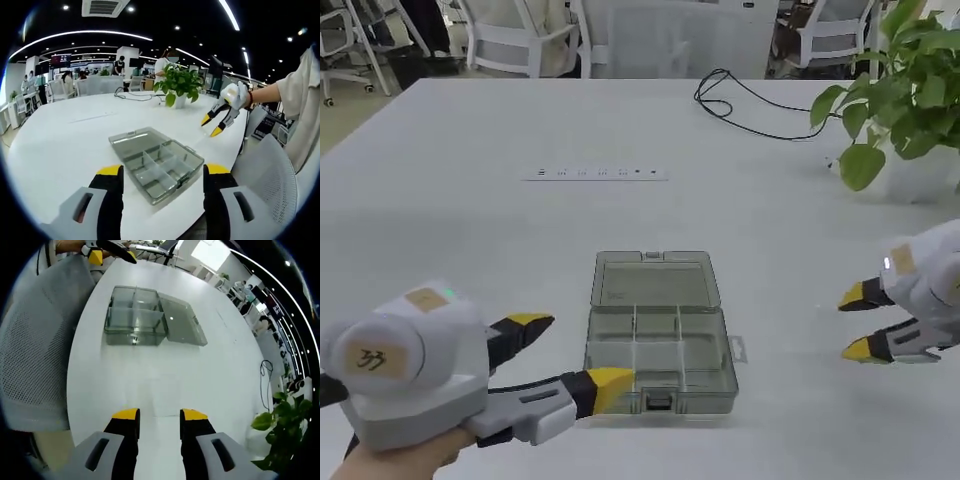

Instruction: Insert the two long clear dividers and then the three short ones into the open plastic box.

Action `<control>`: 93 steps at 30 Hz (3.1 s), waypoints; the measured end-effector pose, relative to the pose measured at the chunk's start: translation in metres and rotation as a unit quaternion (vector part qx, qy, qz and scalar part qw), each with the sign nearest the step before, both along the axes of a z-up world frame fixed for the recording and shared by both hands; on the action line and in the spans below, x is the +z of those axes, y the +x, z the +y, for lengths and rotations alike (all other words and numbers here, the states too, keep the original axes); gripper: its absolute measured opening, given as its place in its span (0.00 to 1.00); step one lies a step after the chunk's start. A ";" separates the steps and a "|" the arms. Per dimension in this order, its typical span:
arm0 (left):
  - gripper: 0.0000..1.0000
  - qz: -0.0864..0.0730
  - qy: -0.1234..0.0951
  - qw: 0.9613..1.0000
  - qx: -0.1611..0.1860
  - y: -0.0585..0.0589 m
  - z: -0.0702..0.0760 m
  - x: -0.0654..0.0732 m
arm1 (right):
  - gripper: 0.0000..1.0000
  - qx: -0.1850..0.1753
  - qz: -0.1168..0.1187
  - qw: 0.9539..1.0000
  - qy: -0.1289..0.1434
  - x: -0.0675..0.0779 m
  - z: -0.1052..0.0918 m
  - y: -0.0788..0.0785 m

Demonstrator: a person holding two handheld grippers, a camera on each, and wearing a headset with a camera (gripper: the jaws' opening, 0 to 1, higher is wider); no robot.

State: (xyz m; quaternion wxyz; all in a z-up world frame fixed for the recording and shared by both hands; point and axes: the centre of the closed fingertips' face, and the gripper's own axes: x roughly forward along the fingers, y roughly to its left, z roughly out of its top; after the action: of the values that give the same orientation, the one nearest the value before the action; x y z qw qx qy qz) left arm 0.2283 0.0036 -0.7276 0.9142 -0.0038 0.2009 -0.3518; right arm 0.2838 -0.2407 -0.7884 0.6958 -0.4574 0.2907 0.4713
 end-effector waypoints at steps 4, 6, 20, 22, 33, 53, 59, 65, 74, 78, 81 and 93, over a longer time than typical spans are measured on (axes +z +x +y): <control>0.60 0.007 -0.016 1.000 0.001 0.000 -0.003 0.001 | 0.32 0.017 -0.020 0.999 0.018 0.014 0.024 -0.001; 0.59 0.010 -0.021 1.000 0.000 0.000 -0.004 0.001 | 0.32 0.026 -0.028 0.999 0.026 0.020 0.035 -0.002; 0.49 0.034 -0.076 0.997 -0.003 -0.003 -0.023 0.005 | 0.32 0.089 -0.064 0.991 0.075 0.046 0.101 -0.013; 0.47 0.038 -0.083 0.996 -0.004 -0.004 -0.026 0.005 | 0.32 0.099 -0.066 0.990 0.082 0.050 0.111 -0.016; 0.35 0.057 -0.131 0.990 -0.009 -0.004 -0.036 0.011 | 0.32 0.143 -0.075 0.981 0.104 0.061 0.151 -0.033; 0.08 0.085 -0.206 0.975 -0.008 -0.007 -0.045 0.018 | 0.32 0.189 -0.092 0.970 0.121 0.078 0.189 -0.049; 0.03 0.092 -0.220 0.971 -0.007 -0.007 -0.045 0.019 | 0.32 0.193 -0.096 0.969 0.121 0.078 0.193 -0.052; 0.00 0.104 -0.231 0.967 -0.002 -0.005 -0.045 0.019 | 0.32 0.189 -0.101 0.970 0.117 0.078 0.194 -0.050; 0.00 0.141 -0.234 0.962 0.011 -0.005 -0.046 0.016 | 0.32 0.178 -0.095 0.972 0.117 0.076 0.193 -0.050; 0.00 0.155 -0.246 0.957 0.019 -0.004 -0.045 0.017 | 0.33 0.168 -0.097 0.974 0.121 0.077 0.193 -0.049; 0.00 0.162 -0.251 0.954 0.021 -0.006 -0.045 0.017 | 0.33 0.160 -0.091 0.974 0.131 0.078 0.193 -0.050; 0.00 0.097 -0.150 0.984 0.002 -0.003 -0.034 0.009 | 0.36 0.135 -0.025 0.974 0.183 0.081 0.194 -0.059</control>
State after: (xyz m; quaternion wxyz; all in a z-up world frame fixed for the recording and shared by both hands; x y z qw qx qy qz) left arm 0.2249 -0.0301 -0.7184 0.8804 -0.1749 0.2334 -0.3740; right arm 0.2249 -0.0470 -0.7069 0.7048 -0.3692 0.1179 0.5942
